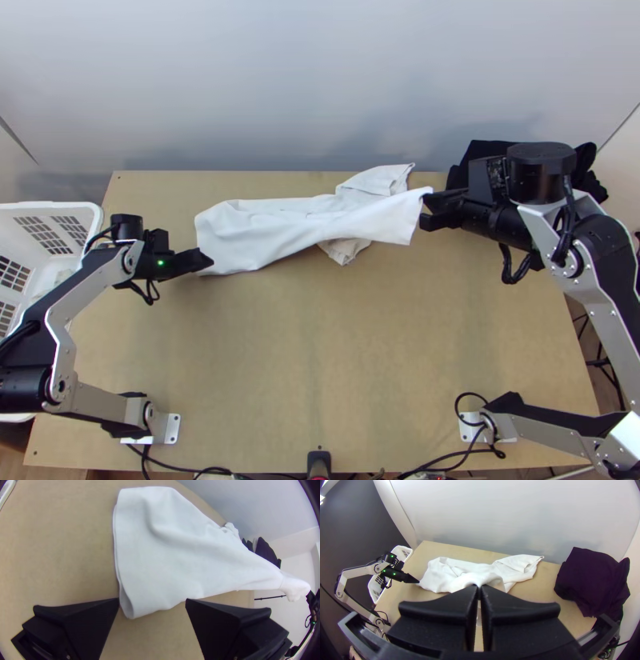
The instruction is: Fold the t-shirt
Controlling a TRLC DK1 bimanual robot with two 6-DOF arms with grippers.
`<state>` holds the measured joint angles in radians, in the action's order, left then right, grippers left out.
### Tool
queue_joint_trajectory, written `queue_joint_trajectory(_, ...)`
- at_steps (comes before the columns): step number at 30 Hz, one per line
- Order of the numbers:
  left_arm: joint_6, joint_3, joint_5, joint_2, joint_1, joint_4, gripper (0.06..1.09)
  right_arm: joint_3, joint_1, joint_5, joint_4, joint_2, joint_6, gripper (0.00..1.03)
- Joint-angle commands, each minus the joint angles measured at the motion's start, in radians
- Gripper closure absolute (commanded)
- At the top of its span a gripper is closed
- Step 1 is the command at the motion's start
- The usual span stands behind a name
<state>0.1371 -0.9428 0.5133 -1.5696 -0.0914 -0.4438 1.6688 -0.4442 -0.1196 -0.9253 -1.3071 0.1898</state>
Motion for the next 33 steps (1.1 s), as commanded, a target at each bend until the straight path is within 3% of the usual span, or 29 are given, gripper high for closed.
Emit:
queue_joint_trajectory(1,0.018,0.009,0.007,-0.026,0.059,0.008,0.12,-0.014,0.01,0.0,0.002,-0.004,-0.004,0.99)
queue_joint_trajectory(5,0.007,0.024,0.011,-0.026,0.11,-0.012,0.12,-0.024,0.035,0.0,0.002,-0.011,-0.013,0.99)
queue_joint_trajectory(7,0.019,0.018,0.013,-0.026,0.108,-0.006,0.22,-0.03,0.044,0.0,0.002,-0.011,-0.015,0.99)
queue_joint_trajectory(8,0.029,0.012,0.028,-0.033,0.102,-0.006,0.4,-0.034,0.047,0.0,0.002,-0.009,-0.015,0.99)
queue_joint_trajectory(10,0.058,-0.007,0.054,-0.064,0.088,0.002,0.99,-0.041,0.052,0.0,0.002,-0.007,-0.015,0.99)
queue_joint_trajectory(11,0.062,-0.014,0.056,-0.083,0.082,-0.006,1.04,-0.044,0.053,0.0,0.002,-0.007,-0.016,0.99)
queue_joint_trajectory(21,0.102,-0.005,0.016,0.043,-0.041,0.028,1.05,-0.05,0.076,-0.008,0.002,0.011,-0.015,0.99)
queue_joint_trajectory(30,0.121,-0.123,0.096,0.309,-0.134,-0.202,1.05,-0.047,0.101,-0.048,0.002,0.132,0.05,0.99)
queue_joint_trajectory(33,0.088,-0.148,0.119,0.424,-0.12,-0.268,1.05,-0.049,0.144,-0.101,-0.003,0.19,0.083,0.99)
